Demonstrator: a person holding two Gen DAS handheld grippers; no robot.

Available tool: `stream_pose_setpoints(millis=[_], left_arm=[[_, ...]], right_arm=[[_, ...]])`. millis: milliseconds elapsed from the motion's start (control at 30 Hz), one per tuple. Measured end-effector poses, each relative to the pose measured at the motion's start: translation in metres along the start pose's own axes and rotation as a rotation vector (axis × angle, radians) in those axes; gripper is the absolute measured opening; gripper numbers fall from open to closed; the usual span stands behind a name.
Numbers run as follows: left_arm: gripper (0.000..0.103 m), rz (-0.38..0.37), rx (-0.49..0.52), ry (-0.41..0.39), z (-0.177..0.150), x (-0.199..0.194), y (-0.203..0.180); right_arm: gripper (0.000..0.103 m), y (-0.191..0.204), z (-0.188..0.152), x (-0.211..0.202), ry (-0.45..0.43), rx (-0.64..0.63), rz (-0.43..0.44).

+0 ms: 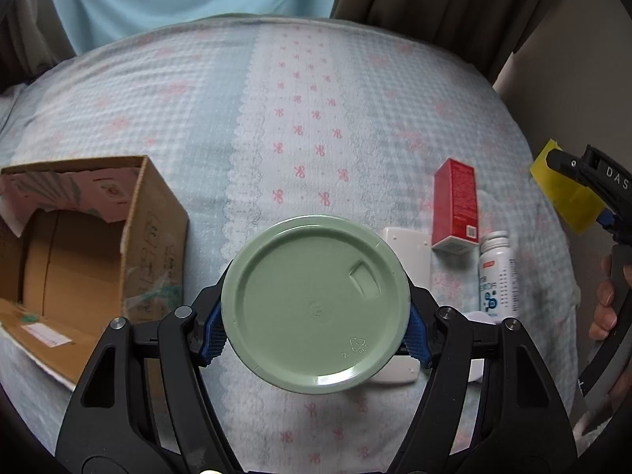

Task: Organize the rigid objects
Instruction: 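Lower the green lid into the box with the left tool while the right tool drops the tape in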

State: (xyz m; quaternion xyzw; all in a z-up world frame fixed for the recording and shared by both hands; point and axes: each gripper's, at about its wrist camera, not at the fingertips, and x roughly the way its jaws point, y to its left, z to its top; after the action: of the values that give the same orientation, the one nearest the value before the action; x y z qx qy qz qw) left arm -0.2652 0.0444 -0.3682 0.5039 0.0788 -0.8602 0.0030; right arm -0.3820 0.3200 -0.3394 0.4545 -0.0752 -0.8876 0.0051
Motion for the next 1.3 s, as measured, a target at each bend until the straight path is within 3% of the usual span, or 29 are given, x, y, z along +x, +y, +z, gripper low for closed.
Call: stream_pose_setpoints(millis=[300,467,667,1000,1300], left_arm=[[0.068,-0.034,0.034,-0.091,0.028,-0.146,0.026],[0.068,-0.026,0.018,-0.125,0.045,-0.209,0.07],[0.068,-0.02,0.03,-0.167,0.066,-0.263,0.135],[0.068,-0.047,0.067,-0.126,0.087,-0.274,0.245],[0.068,-0.047,0.114,-0.038,0.11,-0.234,0.316]], right_arm=[[0.097,0.044,0.001,-0.138,-0.029,-0.079,0.051],[0.097,0.095,-0.004,-0.202,-0.064,-0.143,0.087],[0.097,0.174,-0.018,-0.249,-0.074,-0.186,0.115],[0.097,0.313,-0.049,-0.257,-0.041,-0.219,0.123],[0.097,0.391,-0.072,-0.222,0.054,-0.231,0.167]])
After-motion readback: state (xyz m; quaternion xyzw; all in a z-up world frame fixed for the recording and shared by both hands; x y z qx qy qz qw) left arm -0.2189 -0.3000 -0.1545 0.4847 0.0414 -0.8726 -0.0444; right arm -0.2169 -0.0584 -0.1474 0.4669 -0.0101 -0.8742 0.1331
